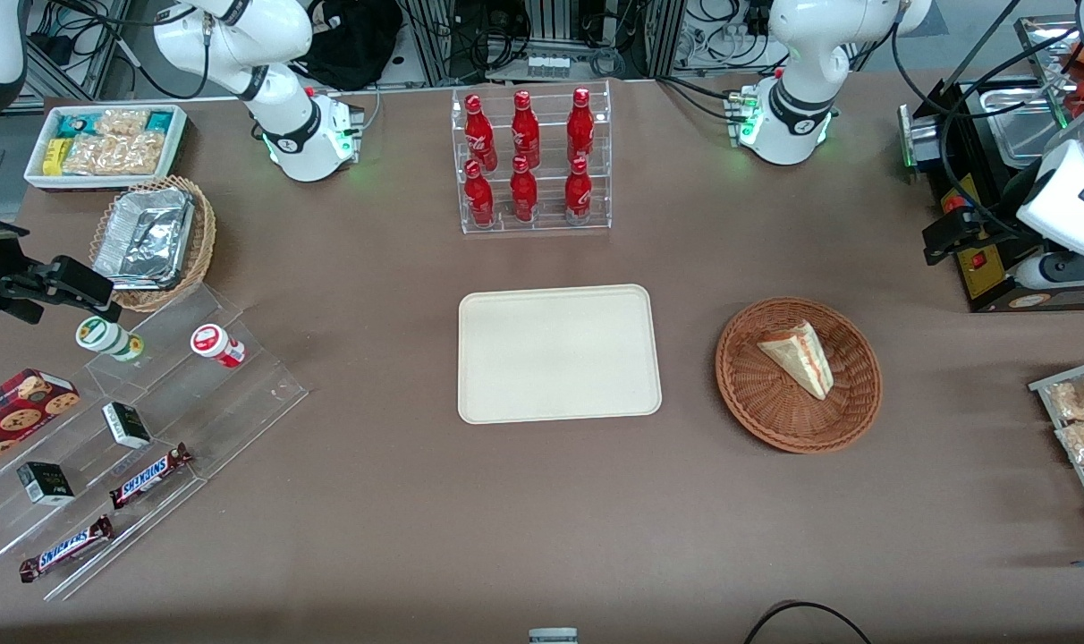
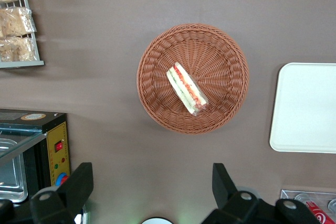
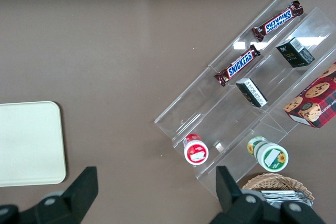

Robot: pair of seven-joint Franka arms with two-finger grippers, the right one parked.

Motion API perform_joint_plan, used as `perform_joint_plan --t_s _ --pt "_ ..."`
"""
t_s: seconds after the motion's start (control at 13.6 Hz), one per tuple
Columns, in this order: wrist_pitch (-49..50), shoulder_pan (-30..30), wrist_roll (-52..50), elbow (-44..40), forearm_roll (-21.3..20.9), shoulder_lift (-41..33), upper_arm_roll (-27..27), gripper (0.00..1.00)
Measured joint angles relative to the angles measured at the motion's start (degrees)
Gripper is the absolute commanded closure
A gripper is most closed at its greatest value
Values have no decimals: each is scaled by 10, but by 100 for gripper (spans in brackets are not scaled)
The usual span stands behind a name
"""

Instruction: Place sandwich from basket to tray

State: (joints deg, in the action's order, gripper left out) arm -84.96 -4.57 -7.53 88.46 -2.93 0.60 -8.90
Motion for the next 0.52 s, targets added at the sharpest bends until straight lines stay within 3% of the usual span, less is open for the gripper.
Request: perform_joint_plan --t_s 0.52 --pt "-4 -1 0 19 7 12 -3 0"
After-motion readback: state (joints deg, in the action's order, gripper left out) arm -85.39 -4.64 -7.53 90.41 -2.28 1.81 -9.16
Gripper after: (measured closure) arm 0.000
